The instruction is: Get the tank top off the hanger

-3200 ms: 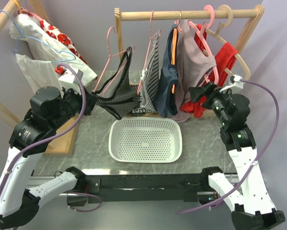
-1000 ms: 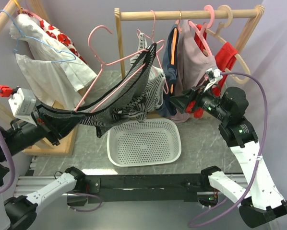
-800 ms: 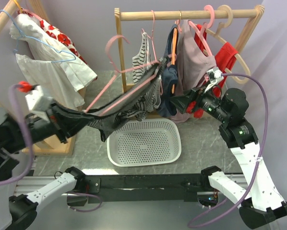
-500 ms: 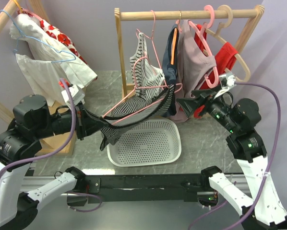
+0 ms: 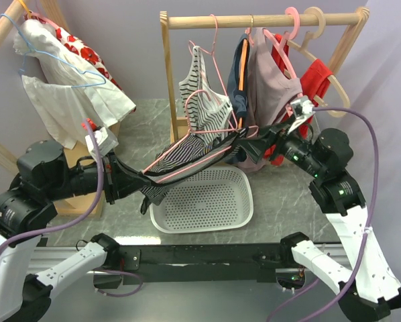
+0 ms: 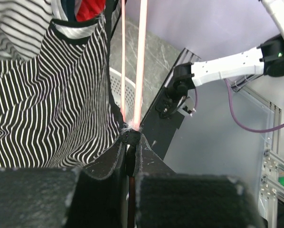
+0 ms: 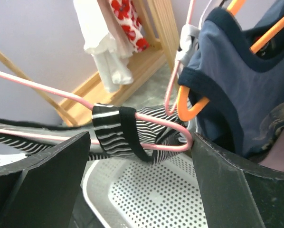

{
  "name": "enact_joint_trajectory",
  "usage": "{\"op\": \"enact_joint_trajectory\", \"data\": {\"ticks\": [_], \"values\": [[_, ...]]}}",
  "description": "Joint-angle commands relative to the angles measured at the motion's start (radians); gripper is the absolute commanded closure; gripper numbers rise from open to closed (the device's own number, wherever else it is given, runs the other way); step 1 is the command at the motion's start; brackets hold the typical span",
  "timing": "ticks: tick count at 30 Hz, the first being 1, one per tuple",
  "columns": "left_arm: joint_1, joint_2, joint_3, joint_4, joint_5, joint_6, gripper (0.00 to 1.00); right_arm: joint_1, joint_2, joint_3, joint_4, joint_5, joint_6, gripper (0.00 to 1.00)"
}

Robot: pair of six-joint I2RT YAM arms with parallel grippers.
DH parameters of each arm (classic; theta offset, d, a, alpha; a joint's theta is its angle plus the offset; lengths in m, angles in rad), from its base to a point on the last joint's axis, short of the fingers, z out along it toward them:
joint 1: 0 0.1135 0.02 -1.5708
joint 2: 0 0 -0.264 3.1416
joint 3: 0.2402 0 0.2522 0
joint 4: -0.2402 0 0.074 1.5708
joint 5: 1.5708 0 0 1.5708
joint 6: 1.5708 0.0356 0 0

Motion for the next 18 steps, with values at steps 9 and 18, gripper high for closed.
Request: {"op": "enact_joint_trajectory", "data": {"ticks": [9,18], "values": [[0.0,0.011,-0.016,0.091,0.02,0.008,0.99,0.105,0.02,0.018,-0.017,0.052,-0.006,0.64],[0.0,0.014,-0.022,0.088,0.009,0.017,0.99,0.108,0.005,0.014,-0.036,0.179,0.029,0.94]]}}
